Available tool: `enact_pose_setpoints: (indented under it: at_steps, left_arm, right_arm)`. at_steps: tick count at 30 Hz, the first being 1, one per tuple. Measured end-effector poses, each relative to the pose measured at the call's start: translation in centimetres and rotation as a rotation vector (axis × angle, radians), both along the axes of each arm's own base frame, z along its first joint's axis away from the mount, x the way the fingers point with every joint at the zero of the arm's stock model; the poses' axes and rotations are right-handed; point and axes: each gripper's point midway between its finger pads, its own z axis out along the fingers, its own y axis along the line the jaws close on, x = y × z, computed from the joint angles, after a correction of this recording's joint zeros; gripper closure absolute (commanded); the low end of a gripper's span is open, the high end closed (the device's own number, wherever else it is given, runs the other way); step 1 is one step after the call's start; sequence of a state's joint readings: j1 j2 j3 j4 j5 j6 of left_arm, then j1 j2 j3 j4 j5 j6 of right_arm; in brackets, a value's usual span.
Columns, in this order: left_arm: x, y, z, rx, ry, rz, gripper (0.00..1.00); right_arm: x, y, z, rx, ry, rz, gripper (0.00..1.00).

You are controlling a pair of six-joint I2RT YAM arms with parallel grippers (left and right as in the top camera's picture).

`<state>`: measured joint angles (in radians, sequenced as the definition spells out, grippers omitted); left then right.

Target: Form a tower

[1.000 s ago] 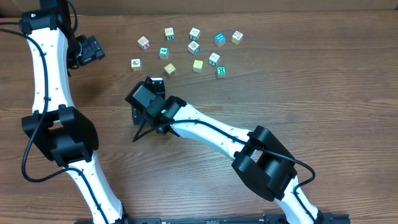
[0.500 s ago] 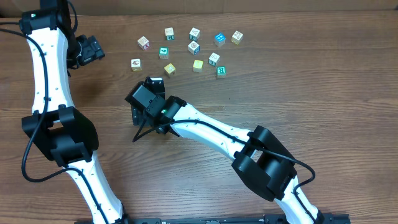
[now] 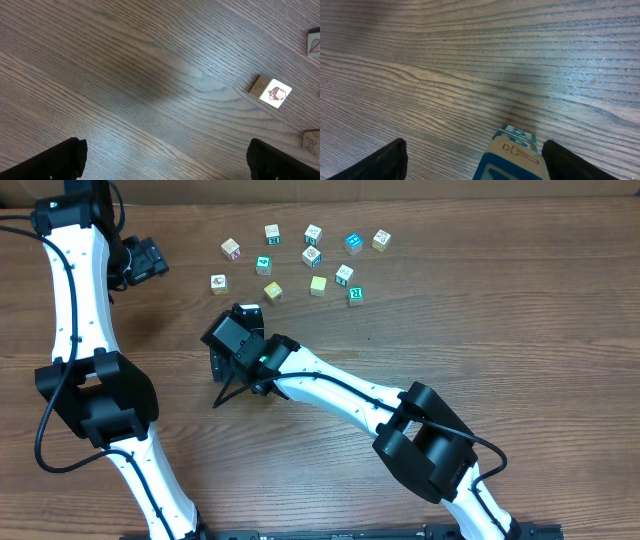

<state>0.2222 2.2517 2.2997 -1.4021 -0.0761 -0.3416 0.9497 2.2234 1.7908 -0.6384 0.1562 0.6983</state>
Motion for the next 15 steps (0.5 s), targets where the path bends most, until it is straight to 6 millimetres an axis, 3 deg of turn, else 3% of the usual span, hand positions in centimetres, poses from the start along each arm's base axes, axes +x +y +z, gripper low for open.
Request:
enact_pose_setpoints:
  at_steps: [15]
  left_arm:
    - [0.00,0.00,0.00,0.000,0.000,0.000,0.01]
  right_arm:
    - [-0.50,-0.79,-0.55,-0.037,0.025,0.001,0.14]
